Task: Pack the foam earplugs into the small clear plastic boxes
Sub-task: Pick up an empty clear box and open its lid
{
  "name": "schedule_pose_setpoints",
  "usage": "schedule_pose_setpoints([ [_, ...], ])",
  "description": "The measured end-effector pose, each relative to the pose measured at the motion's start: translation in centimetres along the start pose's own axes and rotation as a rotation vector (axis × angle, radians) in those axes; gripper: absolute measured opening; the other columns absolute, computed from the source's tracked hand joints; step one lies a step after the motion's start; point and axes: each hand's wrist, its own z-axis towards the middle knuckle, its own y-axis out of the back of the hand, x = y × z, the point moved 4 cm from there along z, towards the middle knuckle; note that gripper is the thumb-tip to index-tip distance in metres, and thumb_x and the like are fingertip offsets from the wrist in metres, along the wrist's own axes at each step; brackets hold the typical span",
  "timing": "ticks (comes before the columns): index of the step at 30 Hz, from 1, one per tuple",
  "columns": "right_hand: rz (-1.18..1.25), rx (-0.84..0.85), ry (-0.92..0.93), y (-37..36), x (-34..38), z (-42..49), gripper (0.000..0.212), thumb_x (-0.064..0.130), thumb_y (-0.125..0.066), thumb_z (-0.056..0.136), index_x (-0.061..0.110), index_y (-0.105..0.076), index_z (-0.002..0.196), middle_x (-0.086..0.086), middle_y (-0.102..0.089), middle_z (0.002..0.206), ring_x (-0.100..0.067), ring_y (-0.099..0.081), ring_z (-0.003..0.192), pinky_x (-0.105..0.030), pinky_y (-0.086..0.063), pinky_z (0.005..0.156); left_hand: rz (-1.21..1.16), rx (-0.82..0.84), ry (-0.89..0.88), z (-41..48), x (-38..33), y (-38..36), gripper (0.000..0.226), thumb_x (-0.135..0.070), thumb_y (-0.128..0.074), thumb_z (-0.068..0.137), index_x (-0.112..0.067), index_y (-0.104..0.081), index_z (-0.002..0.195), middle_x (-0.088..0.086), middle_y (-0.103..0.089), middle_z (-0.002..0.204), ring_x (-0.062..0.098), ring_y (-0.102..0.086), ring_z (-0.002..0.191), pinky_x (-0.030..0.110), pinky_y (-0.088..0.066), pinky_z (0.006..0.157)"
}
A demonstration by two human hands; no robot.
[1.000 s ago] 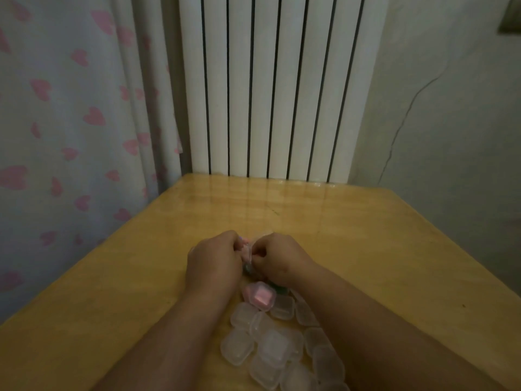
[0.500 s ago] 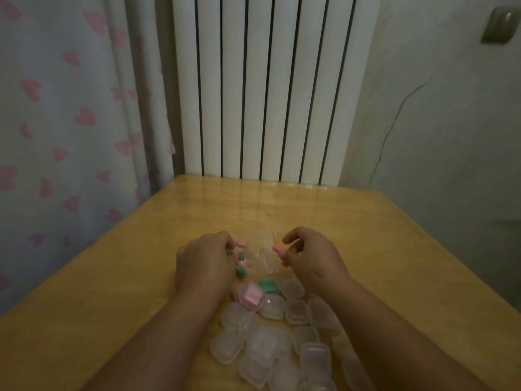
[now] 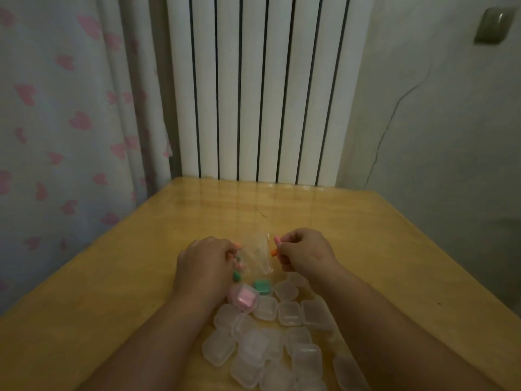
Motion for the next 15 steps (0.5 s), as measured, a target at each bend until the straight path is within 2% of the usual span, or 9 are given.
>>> schedule_pose_setpoints([
  [3, 0.063, 0.004, -0.083, -1.1, 0.0, 0.6, 0.029, 0.009, -0.058, 0.096, 0.004, -0.053, 0.068, -0.011, -0.057, 0.061, -0.018, -0.047, 0.048, -0.023, -0.044, 0.044, 0.005, -0.011, -0.001, 0.1, 0.0, 0.1, 0.018, -0.031, -0.064, 0.087, -0.035, -0.071, 0.103, -0.008, -0.067, 0.104, 0.018, -0.059, 0.103, 0.032, -0.045, 0.084],
  [4, 0.045, 0.011, -0.099, -1.3, 0.2, 0.8, 0.033, 0.009, -0.056, 0.097, 0.004, -0.053, 0.064, -0.011, -0.056, 0.060, -0.018, -0.046, 0.047, -0.022, -0.042, 0.042, 0.005, -0.011, -0.003, 0.1, 0.0, 0.0, 0.017, -0.031, -0.065, 0.086, -0.034, -0.072, 0.102, -0.008, -0.067, 0.104, 0.019, -0.059, 0.103, 0.032, -0.046, 0.084],
  [6, -0.038, 0.046, -0.125, -1.8, 0.6, 1.2, 0.037, 0.013, -0.057, 0.096, 0.004, -0.055, 0.060, -0.010, -0.057, 0.060, -0.020, -0.050, 0.051, -0.026, -0.046, 0.049, 0.006, -0.005, -0.003, 0.1, 0.1, -0.1, 0.018, -0.031, -0.064, 0.086, -0.034, -0.071, 0.103, -0.007, -0.066, 0.105, 0.019, -0.059, 0.103, 0.033, -0.046, 0.085],
  [9, -0.173, 0.061, -0.108, -2.3, 0.9, 2.0, 0.031, 0.017, -0.064, 0.091, 0.005, -0.060, 0.063, -0.014, -0.066, 0.067, -0.030, -0.067, 0.069, -0.041, -0.058, 0.077, 0.006, -0.009, -0.005, 0.2, 0.1, -0.1, 0.019, -0.031, -0.062, 0.088, -0.034, -0.071, 0.104, -0.008, -0.066, 0.106, 0.019, -0.059, 0.104, 0.033, -0.046, 0.087],
  [10, -0.197, 0.054, -0.091, -2.4, 1.0, 2.1, 0.028, 0.019, -0.067, 0.088, 0.004, -0.062, 0.065, -0.017, -0.070, 0.072, -0.034, -0.071, 0.076, -0.046, -0.058, 0.081, 0.009, -0.010, -0.009, 0.2, 0.1, -0.1, 0.018, -0.030, -0.061, 0.088, -0.034, -0.071, 0.104, -0.008, -0.066, 0.106, 0.019, -0.059, 0.105, 0.034, -0.046, 0.087],
  [12, -0.244, 0.048, -0.061, -2.6, 0.9, 2.3, 0.022, 0.020, -0.069, 0.085, 0.004, -0.064, 0.070, -0.020, -0.072, 0.078, -0.038, -0.071, 0.082, -0.051, -0.058, 0.081, 0.011, -0.006, -0.004, 0.2, 0.0, -0.1, 0.017, -0.031, -0.061, 0.089, -0.033, -0.070, 0.103, -0.007, -0.066, 0.106, 0.019, -0.059, 0.105, 0.033, -0.045, 0.087],
  [15, -0.320, 0.029, -0.029, -2.4, 1.0, 2.1, 0.016, 0.015, -0.066, 0.084, 0.010, -0.063, 0.068, -0.014, -0.070, 0.074, -0.035, -0.070, 0.084, -0.048, -0.058, 0.081, 0.009, -0.001, -0.001, 0.1, 0.1, 0.0, 0.017, -0.030, -0.060, 0.089, -0.033, -0.070, 0.103, -0.007, -0.066, 0.107, 0.019, -0.058, 0.105, 0.034, -0.045, 0.088],
])
